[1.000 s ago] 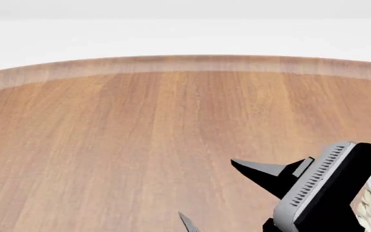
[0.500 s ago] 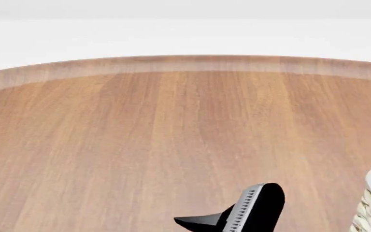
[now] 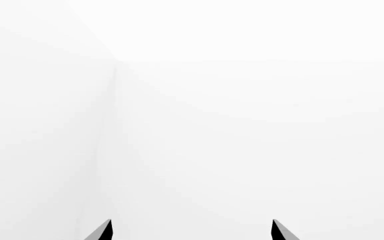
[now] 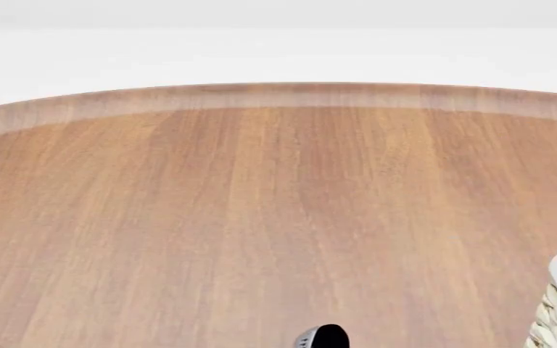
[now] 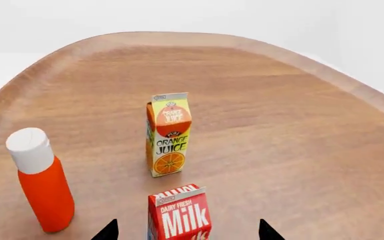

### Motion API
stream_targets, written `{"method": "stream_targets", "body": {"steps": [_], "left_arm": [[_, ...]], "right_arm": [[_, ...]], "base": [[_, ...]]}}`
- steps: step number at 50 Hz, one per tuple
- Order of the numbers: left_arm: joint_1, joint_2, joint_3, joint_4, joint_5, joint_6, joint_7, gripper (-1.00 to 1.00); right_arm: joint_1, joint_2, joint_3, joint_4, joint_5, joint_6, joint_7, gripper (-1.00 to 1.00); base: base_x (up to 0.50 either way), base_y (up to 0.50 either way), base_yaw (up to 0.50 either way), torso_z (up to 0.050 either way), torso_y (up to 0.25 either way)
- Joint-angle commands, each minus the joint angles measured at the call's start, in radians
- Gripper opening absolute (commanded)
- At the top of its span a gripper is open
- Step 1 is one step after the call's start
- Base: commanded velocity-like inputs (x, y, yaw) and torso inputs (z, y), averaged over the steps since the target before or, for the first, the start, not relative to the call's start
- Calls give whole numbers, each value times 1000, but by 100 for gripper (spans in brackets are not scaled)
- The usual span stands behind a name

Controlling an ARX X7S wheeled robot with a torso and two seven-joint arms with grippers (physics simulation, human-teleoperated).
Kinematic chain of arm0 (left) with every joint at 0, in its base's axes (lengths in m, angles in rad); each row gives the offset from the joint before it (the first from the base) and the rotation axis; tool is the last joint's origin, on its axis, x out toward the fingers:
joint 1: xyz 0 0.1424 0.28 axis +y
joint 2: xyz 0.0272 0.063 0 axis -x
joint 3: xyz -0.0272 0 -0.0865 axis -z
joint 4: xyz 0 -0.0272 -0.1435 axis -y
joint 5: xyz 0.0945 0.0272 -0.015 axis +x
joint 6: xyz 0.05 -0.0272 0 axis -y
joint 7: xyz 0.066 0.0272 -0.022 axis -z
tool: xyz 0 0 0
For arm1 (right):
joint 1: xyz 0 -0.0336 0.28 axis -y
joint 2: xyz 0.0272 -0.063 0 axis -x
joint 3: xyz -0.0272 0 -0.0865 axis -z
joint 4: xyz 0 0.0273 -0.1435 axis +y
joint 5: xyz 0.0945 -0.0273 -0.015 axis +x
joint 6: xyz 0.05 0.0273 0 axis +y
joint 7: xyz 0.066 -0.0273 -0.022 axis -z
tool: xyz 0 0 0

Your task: Pick the milk and place it in the basket.

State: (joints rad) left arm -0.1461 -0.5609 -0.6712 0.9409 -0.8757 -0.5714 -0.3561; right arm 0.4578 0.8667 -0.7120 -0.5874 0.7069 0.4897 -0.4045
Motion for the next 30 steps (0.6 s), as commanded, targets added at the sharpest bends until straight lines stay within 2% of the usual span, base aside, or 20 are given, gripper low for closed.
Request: {"method": "stream_targets", "body": {"steps": [1,30], "left_arm": [[3,-2,4,-2,2,6,-2,100],[13,-4,12,-11,8,25,-2,100]], "right_arm": [[18,-48,-59,43,-55,13,-37,100],[70,-174,-124,250,-118,-12,-113,100]], "base": [[0,0,0,0,0],[0,0,0,0,0]]}}
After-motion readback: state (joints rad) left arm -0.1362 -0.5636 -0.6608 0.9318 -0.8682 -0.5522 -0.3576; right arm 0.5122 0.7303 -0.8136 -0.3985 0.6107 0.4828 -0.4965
